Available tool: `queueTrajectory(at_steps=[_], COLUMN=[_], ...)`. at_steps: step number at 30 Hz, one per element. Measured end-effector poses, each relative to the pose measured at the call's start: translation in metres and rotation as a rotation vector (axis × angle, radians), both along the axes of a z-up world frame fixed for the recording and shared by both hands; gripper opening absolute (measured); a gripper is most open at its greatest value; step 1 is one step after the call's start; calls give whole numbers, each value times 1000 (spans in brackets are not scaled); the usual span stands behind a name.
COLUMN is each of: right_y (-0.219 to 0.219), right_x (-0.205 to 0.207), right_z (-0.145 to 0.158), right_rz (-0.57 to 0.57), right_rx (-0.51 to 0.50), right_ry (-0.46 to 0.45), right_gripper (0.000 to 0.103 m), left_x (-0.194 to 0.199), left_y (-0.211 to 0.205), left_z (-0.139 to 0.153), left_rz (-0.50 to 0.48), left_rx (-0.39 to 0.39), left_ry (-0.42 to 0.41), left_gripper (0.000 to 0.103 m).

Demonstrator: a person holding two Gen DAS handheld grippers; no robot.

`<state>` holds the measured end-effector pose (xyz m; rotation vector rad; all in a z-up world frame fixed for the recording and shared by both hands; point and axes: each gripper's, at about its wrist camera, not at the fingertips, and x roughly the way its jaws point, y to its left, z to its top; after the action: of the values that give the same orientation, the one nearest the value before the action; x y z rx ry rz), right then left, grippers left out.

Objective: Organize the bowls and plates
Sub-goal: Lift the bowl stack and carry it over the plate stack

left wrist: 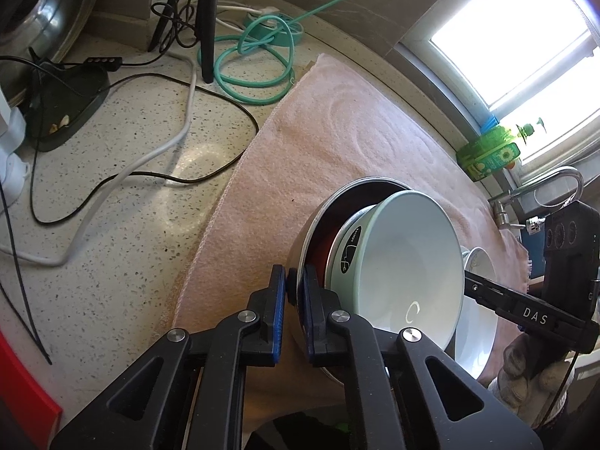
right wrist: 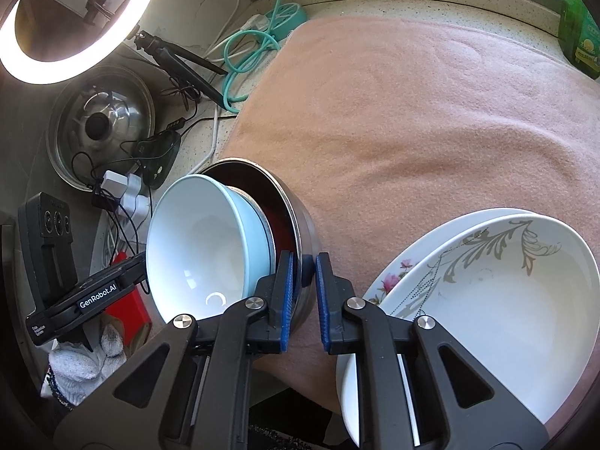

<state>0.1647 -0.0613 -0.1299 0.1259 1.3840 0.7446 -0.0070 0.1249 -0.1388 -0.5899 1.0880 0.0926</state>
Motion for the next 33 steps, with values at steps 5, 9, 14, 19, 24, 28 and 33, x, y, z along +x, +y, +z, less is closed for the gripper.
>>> queueTrajectory(at_steps=[5,9,14,19,24,28,33], right_y=[-1,-1,-3,-4,-4,-5,-6], right_x=[-1,-1,0,3,7,16,22], right_z=[0,1,8,6,3,-2,-9], right_rz=[-4,-3,-8,-26,-39,-61,-76], right_rx=[-1,-1,-1,-18,-15,16,34], right_ry=[6,7,-4,5,23,84,111], right_gripper=[12,12,12,12,11,10,11], left_x=[0,1,1,7,12,18,23], left_y=[-1,-3,-6,-10,-10,-4,0], left_z=[0,3,8,9,6,1,-2], left_rz=[5,5,5,6,3,8,7], left_rx=[4,11,23,41,52,41,28], left_ry=[7,6,-4,-4,5,13,-5], left_gripper=[6,6,6,6,6,6,6])
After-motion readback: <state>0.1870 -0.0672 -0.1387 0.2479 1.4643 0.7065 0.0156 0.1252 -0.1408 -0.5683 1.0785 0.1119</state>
